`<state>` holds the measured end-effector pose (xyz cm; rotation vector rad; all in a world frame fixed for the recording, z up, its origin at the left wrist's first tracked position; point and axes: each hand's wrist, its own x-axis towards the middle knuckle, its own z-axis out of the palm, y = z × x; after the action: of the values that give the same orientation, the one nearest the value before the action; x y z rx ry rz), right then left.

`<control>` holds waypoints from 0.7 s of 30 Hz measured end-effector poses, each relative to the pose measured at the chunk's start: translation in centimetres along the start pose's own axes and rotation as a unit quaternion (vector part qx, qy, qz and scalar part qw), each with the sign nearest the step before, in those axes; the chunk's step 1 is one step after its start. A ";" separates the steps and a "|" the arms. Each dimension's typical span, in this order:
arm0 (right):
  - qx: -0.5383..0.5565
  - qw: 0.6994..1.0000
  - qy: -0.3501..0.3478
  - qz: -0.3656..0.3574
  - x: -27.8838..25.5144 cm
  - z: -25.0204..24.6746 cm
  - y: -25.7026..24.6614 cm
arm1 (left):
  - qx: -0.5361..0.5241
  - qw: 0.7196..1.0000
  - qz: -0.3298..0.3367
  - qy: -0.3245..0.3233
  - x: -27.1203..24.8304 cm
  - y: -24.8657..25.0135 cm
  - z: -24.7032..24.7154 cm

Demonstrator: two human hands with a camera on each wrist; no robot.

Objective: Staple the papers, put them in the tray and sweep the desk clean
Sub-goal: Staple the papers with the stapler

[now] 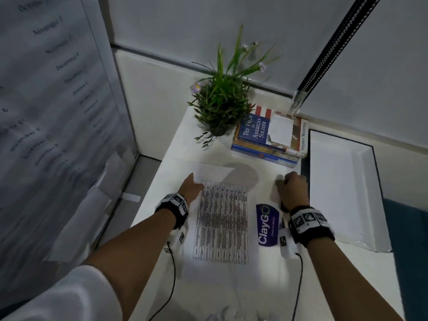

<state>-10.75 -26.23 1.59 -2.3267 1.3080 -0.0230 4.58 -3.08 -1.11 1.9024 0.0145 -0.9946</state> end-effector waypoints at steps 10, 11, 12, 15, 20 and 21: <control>-0.023 0.979 -0.104 0.175 4.9 3.5 4.2 | 0.011 0.999 0.036 0.003 2.2 -1.5 0.4; -0.007 0.979 -0.102 0.179 4.5 3.1 3.6 | 0.011 0.999 0.039 0.005 2.2 -1.5 0.4; 0.014 0.980 -0.097 0.176 4.3 2.8 3.3 | 0.014 0.999 0.042 0.006 2.2 -1.4 0.4; 0.168 0.970 -0.073 0.162 3.5 2.1 2.0 | 0.016 0.998 0.054 -0.004 1.8 -1.2 0.5; 0.540 0.837 -0.038 0.081 1.9 0.8 -3.7 | 0.030 0.996 0.080 -0.018 0.7 -0.5 0.9; 0.586 0.807 -0.038 0.068 1.6 0.6 -5.5 | 0.035 0.995 0.089 -0.019 0.3 -0.3 0.9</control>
<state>-5.36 -24.88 2.95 -1.1445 0.9526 -0.5276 4.09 -3.68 -1.74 1.9108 -0.2127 -0.9201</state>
